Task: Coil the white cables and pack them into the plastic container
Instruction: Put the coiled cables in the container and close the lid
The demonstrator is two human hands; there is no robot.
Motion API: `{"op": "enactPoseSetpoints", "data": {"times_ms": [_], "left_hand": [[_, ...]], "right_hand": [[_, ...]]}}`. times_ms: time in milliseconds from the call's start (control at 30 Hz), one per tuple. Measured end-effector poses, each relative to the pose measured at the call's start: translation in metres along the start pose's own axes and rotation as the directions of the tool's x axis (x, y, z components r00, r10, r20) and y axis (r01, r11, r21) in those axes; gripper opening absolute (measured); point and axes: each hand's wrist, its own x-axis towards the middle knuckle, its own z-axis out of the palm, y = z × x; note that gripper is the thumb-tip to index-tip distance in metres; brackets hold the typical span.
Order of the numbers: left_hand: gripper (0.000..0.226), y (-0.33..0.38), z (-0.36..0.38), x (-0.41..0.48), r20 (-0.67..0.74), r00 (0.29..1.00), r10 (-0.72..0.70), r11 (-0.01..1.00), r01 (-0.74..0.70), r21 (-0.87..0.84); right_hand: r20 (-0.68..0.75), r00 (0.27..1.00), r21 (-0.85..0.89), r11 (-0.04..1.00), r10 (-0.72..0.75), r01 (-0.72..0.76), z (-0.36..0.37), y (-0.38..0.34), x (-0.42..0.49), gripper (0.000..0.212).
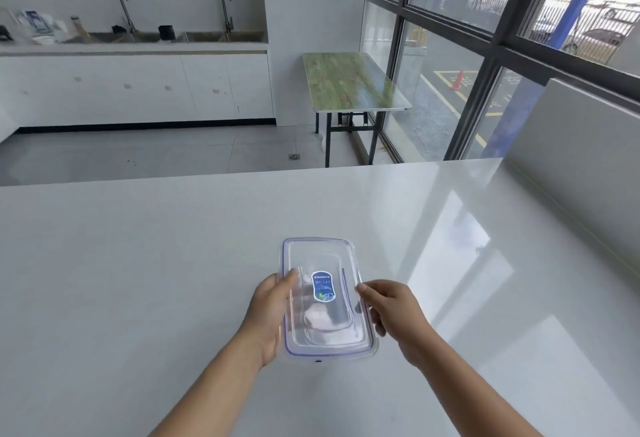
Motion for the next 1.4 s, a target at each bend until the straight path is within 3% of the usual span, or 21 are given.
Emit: {"op": "enactPoseSetpoints", "data": {"times_ms": [100, 200, 367, 467, 700, 800, 967, 1067, 1167, 1400], "left_hand": [[0.021, -0.002, -0.014, 0.008, -0.134, 0.983, 0.123, 0.978, -0.097, 0.184], [0.022, -0.006, -0.025, 0.019, -0.202, 0.968, 0.150, 0.962, -0.095, 0.257], [0.019, 0.000, -0.036, 0.042, -0.210, 0.956, 0.207, 0.859, -0.075, 0.507], [0.020, 0.002, -0.038, 0.055, -0.234, 0.950, 0.205, 0.822, -0.037, 0.568], [0.031, -0.007, -0.035, 0.068, -0.231, 0.921, 0.313, 0.570, 0.012, 0.821], [0.033, -0.013, -0.034, 0.070, -0.210, 0.922, 0.325, 0.498, 0.022, 0.867], [0.038, -0.021, -0.036, 0.075, -0.233, 0.914, 0.333, 0.506, 0.035, 0.862], [0.037, -0.024, -0.039, 0.076, -0.210, 0.918, 0.336, 0.469, 0.030, 0.883], [0.030, -0.027, -0.041, 0.077, -0.185, 0.929, 0.320, 0.445, 0.025, 0.895], [0.036, -0.030, -0.038, 0.083, -0.162, 0.925, 0.344, 0.412, 0.006, 0.911]], "right_hand": [[-0.039, 0.999, 0.036, 0.999, -0.004, 0.006, 0.012, 0.002, 0.002, 0.022], [-0.085, 0.996, -0.013, 1.000, -0.009, 0.008, 0.023, 0.001, 0.006, 0.019], [-0.135, 0.991, -0.275, 0.961, -0.020, -0.018, 0.038, -0.014, 0.026, 0.022], [-0.143, 0.989, -0.384, 0.923, -0.021, -0.036, 0.046, -0.019, 0.036, 0.023], [-0.129, 0.986, -0.529, 0.848, -0.101, 0.018, 0.046, 0.001, 0.044, 0.043], [-0.137, 0.986, -0.561, 0.828, -0.095, 0.001, 0.044, 0.007, 0.047, 0.044], [-0.189, 0.979, -0.590, 0.806, -0.078, -0.050, 0.050, 0.014, 0.056, 0.048], [-0.176, 0.981, -0.603, 0.796, -0.083, -0.041, 0.053, 0.017, 0.059, 0.015], [-0.209, 0.973, -0.619, 0.784, -0.101, -0.052, 0.052, 0.024, 0.060, 0.037], [-0.224, 0.972, -0.628, 0.774, -0.072, -0.087, 0.051, 0.033, 0.063, 0.039]]}}
